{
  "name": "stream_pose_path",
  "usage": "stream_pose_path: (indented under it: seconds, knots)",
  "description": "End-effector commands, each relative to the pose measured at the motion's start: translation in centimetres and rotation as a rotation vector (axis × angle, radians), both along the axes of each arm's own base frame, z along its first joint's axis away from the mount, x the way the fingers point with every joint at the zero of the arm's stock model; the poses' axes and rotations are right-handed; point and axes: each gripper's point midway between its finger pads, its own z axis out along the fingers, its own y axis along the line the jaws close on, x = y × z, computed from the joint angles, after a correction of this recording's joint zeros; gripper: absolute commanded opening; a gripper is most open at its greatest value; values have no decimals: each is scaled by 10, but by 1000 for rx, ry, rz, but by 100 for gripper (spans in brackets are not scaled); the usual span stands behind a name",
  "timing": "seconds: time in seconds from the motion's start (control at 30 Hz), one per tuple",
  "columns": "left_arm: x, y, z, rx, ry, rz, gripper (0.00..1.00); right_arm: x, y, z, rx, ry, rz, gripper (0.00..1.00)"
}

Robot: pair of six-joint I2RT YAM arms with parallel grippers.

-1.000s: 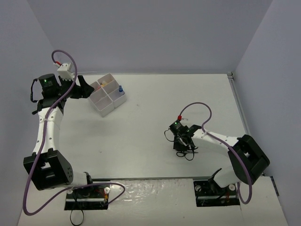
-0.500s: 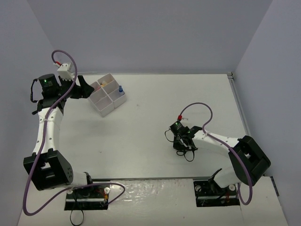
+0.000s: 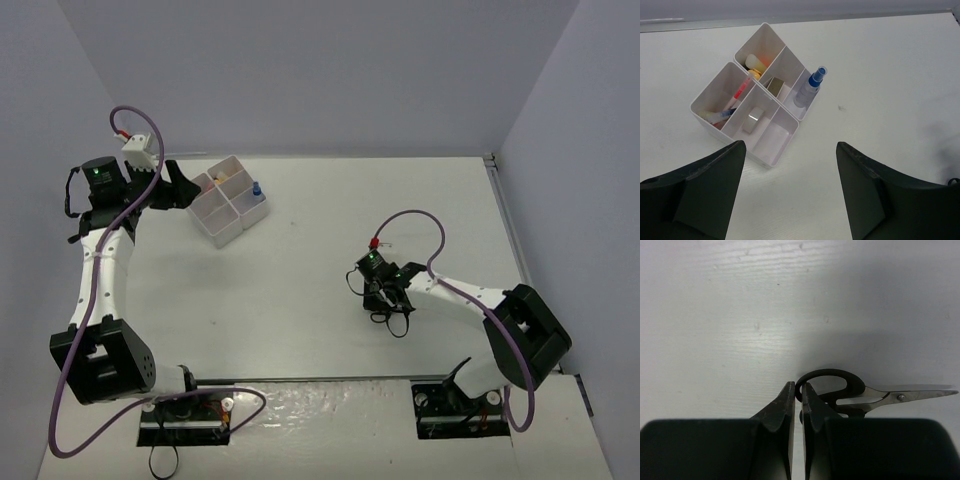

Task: Sort the stationery into containers
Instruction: Pick up the scissors from the center of the board.

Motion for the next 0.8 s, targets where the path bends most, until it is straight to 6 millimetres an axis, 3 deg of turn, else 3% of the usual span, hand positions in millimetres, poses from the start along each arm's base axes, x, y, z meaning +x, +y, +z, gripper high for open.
stream_pose_path:
  seconds: [0.0, 0.13, 0.4, 0.77]
  knots:
    - [-2, -7, 43, 11, -127, -31, 70, 19, 17, 35, 67, -105, 25, 0]
    - [-2, -8, 42, 6, -124, -36, 70, 21, 17, 42, 91, -132, 15, 0]
    - [2, -12, 36, -15, -98, -53, 70, 40, 33, 87, 172, -236, 17, 0]
    - [-8, -19, 51, 0, -115, -103, 70, 62, 46, 137, 242, -353, 9, 0]
